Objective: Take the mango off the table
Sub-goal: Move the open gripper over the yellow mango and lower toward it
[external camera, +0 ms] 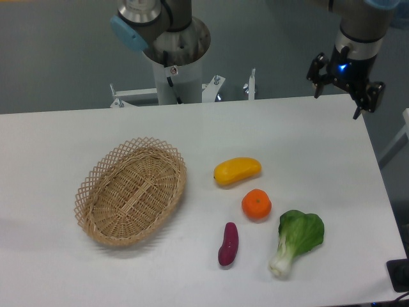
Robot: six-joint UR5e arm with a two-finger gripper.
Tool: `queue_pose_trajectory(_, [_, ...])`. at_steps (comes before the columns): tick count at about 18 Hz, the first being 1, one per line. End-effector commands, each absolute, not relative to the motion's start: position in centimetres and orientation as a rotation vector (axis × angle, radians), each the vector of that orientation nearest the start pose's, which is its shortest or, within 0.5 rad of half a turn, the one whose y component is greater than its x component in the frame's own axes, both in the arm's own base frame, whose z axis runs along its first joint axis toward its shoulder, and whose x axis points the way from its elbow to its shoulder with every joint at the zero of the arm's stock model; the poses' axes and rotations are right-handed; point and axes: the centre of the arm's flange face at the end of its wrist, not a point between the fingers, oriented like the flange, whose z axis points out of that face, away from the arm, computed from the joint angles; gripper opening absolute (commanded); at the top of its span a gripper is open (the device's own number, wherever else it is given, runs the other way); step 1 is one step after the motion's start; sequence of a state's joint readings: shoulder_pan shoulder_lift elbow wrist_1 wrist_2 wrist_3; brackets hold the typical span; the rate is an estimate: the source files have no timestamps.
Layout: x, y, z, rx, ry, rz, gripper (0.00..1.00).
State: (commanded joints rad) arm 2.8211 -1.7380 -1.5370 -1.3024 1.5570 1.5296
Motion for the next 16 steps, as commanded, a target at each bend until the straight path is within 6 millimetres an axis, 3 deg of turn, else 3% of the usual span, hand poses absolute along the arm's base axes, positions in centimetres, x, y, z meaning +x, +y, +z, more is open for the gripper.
queue_pose_trajectory(4, [-48.8, 32.3, 43.6, -3.076, 0.352, 0.178, 1.0])
queue_pose_trajectory(7, [-47.2, 32.9, 41.7, -3.067, 0.297, 0.215, 1.0])
queue_pose_trajectory(10, [-45.3, 33.0, 39.0, -3.04, 0.283, 0.305, 1.0])
queue_pose_trajectory(13, [-43.3, 32.7, 36.4, -3.048, 0.309, 0.267, 1.0])
queue_pose_trajectory(16, [-40.6, 34.7, 33.6, -3.056, 0.404, 0.187, 1.0])
